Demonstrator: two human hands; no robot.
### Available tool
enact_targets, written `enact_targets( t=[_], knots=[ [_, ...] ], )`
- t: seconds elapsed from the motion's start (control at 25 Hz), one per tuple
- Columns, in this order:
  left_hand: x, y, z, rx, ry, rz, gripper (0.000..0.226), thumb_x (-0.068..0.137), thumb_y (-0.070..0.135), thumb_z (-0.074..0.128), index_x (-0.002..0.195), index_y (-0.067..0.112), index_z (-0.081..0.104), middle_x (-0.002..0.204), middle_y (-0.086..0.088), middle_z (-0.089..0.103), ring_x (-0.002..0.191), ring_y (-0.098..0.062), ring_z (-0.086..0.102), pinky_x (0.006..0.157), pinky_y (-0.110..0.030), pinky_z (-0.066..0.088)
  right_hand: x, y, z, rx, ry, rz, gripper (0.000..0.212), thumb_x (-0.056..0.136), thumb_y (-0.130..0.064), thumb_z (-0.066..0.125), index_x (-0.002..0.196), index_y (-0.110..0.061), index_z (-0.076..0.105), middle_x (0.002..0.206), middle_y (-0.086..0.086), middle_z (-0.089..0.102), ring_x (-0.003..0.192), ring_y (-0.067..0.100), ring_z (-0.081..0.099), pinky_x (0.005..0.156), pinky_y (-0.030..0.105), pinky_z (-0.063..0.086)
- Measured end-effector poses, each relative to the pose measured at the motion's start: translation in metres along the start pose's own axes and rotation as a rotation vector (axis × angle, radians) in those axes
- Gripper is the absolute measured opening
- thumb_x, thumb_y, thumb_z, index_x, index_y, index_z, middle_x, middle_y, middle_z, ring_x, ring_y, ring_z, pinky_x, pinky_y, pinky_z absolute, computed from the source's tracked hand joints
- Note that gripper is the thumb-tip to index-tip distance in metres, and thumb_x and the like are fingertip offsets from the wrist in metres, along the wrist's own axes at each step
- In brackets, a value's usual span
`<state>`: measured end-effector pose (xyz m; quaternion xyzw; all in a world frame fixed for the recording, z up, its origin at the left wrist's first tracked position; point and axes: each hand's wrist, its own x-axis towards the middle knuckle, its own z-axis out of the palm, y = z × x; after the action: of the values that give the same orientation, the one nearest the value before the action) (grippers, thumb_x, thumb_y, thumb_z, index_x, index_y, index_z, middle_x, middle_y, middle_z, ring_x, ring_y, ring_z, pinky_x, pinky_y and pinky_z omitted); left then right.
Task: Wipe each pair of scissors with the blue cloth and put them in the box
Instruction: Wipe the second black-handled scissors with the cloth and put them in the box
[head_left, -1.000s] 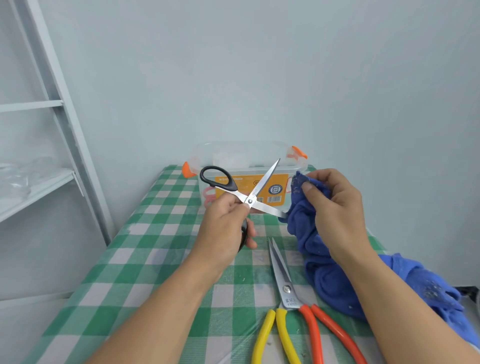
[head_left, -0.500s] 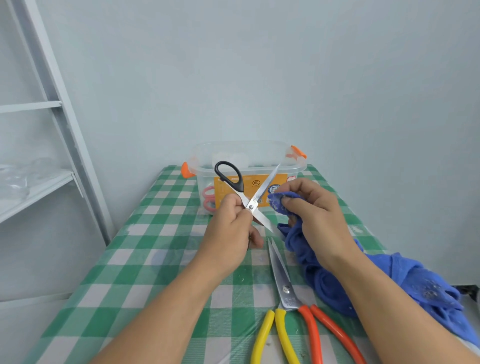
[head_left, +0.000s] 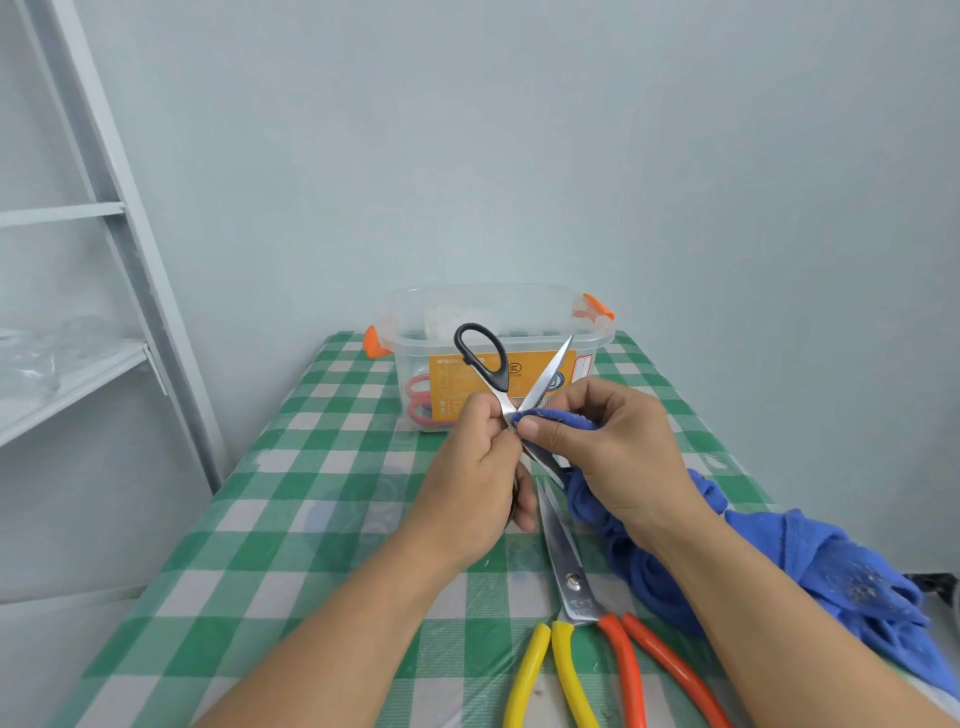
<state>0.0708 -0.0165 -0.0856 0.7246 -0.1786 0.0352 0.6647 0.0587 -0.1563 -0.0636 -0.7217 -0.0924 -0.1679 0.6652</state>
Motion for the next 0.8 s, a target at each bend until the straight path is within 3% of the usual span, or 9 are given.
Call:
enact_targets(
  t=[0.2,0.36,0.6,0.8],
  knots=[
    [-0.001,-0.001,0.004,0.003,0.012,0.004,0.012,0.104,0.002,0.034,0.097,0.007,0.042,0.066,-0.019,0.049,0.049,-0.027,0.049,0.045,-0.033,0.044,0.001,0.004,0.003,0.048,0.017,0.067,0.024,0.078,-0.006,0.083,0.08,0.008,0.063,0.065,0.003,0.063,0.057,0.007,0.057,0.055,0.015,0.047],
    [-0.001,0.0,0.011,0.011,0.06,0.001,0.006,0.102,-0.001,0.033,0.099,-0.004,0.037,0.062,-0.016,0.038,0.038,-0.018,0.037,0.037,-0.025,0.03,0.004,0.008,0.007,0.205,0.101,0.135,0.026,0.077,-0.002,0.082,0.082,0.012,0.061,0.071,0.016,0.064,0.065,0.018,0.066,0.062,0.022,0.054],
    [-0.001,0.004,0.014,-0.004,0.064,0.026,0.006,0.101,-0.002,0.035,0.097,-0.005,0.036,0.068,-0.018,0.037,0.037,-0.016,0.037,0.037,-0.028,0.028,0.006,0.006,0.005,0.141,0.222,0.087,0.028,0.078,-0.009,0.084,0.083,0.01,0.064,0.058,0.0,0.063,0.05,0.004,0.055,0.052,0.015,0.044],
    [-0.003,0.005,0.012,0.015,0.037,0.05,0.009,0.103,0.0,0.036,0.094,-0.002,0.036,0.067,-0.02,0.038,0.036,-0.014,0.038,0.038,-0.027,0.029,0.007,0.004,0.003,0.103,0.285,0.042,0.028,0.078,-0.015,0.086,0.077,0.003,0.064,0.063,0.002,0.064,0.057,0.008,0.057,0.057,0.019,0.046]
  ],
)
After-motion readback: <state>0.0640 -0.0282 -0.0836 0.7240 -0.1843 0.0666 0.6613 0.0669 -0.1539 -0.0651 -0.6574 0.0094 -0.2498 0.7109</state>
